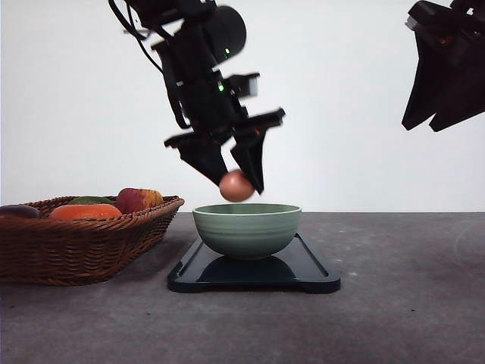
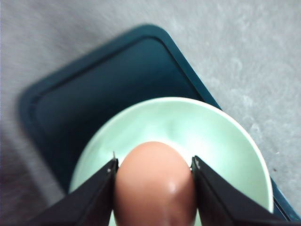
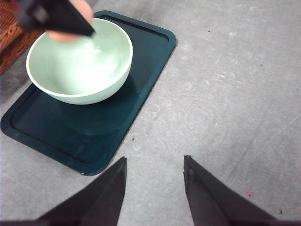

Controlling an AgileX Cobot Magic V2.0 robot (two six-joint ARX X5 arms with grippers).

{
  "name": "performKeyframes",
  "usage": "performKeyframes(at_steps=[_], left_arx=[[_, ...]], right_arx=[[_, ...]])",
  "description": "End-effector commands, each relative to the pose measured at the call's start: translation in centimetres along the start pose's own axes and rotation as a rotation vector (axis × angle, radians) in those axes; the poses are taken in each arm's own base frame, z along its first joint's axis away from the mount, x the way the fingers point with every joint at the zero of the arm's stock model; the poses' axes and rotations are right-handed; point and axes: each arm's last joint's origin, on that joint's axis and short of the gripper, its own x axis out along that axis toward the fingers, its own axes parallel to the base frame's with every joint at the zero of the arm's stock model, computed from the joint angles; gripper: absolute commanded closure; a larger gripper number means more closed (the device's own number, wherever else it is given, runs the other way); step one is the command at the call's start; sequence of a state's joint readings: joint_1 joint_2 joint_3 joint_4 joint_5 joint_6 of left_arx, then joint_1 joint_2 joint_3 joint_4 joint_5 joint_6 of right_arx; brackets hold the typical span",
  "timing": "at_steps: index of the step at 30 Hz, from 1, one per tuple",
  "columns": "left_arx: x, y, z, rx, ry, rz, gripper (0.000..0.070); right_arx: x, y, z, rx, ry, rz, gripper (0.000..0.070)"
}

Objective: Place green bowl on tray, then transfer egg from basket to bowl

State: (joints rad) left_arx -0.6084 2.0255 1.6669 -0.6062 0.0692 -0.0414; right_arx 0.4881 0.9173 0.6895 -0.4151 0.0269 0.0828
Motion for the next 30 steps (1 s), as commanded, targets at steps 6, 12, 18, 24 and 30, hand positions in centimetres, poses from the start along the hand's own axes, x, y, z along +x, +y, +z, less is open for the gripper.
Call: performKeyframes(at_steps=[6, 12, 18, 24, 30], left_arx=[[3.2, -1.0, -0.6, 0.031, 0.046, -0.011, 0.0512], [4.5, -1.2, -1.0, 0.034, 0.070, -0.014, 0.0512], [5.0, -1.3, -1.2, 0.036, 0.081, -0.015, 0.0512], [5.7, -1.4, -1.6, 0.038, 0.100, -0.016, 0.0511], [6.0, -1.6, -1.8, 0.034, 0.117, -0.017, 0.0437]], right_arx=[[0.2, 0.1, 0.0, -0.008, 0.009, 0.003, 0.0463], [0.2, 0.1, 0.0, -0.008, 0.012, 0.003, 0.0463], [0.2, 0.1, 0.0, -0.008, 0.013, 0.003, 0.0463], [0.2, 0.1, -0.1, -0.009, 0.020, 0.003, 0.0463], [0.2, 0.1, -0.1, -0.009, 0.023, 0.002, 0.0463]])
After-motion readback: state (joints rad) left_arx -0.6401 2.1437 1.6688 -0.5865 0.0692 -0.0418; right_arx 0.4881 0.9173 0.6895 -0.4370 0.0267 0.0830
